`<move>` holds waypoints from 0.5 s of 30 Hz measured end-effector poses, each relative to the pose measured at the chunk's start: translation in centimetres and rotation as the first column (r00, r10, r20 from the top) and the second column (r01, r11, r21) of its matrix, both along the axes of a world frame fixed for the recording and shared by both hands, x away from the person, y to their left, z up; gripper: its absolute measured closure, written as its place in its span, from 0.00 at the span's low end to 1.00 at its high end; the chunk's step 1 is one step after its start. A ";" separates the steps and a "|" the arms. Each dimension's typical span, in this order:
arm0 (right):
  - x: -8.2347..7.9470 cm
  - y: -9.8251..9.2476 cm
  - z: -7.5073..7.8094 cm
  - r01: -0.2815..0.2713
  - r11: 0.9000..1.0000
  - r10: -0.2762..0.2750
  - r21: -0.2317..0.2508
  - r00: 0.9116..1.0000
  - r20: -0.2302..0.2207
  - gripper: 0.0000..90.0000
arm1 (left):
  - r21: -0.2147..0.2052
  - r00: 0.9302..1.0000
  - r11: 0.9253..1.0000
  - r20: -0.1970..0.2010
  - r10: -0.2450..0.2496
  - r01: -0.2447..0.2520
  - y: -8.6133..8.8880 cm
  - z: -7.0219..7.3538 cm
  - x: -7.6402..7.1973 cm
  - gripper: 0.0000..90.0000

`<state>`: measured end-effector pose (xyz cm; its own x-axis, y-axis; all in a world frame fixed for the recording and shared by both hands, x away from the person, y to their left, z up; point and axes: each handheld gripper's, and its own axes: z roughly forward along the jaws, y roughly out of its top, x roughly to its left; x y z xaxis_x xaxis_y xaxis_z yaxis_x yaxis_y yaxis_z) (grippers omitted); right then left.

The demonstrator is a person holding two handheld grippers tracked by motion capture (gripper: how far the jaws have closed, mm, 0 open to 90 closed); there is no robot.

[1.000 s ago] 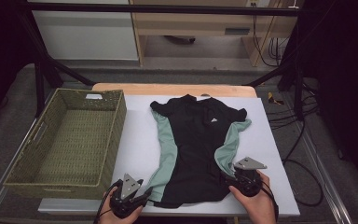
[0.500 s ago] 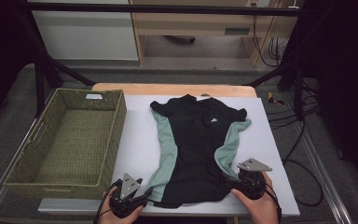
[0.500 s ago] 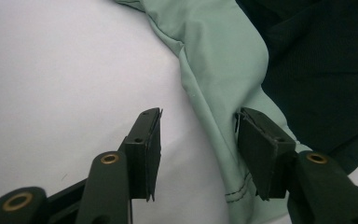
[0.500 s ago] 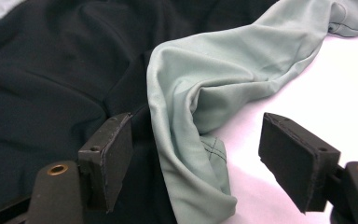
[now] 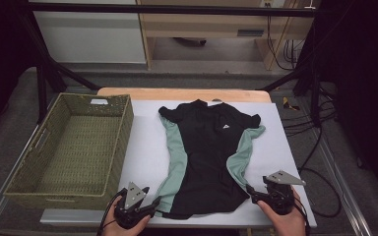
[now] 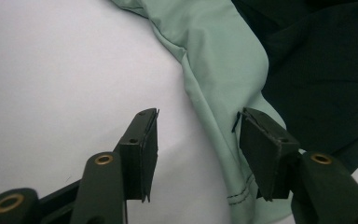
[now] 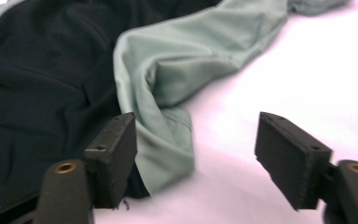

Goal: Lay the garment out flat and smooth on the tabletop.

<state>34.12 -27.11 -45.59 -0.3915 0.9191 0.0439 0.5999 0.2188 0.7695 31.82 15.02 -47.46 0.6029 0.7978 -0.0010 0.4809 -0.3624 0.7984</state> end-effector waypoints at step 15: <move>0.1 0.6 -1.6 -0.094 0.995 0.096 0.025 0.991 -0.092 0.63 | 0.048 0.999 0.998 -0.036 -0.029 0.031 -0.5 -0.7 0.0 0.72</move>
<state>34.22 -26.48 -47.16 -0.4704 0.8764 0.1030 0.6461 0.2626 0.7166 31.87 14.50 -48.15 0.6271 0.7788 0.0150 0.4969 -0.4148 0.7623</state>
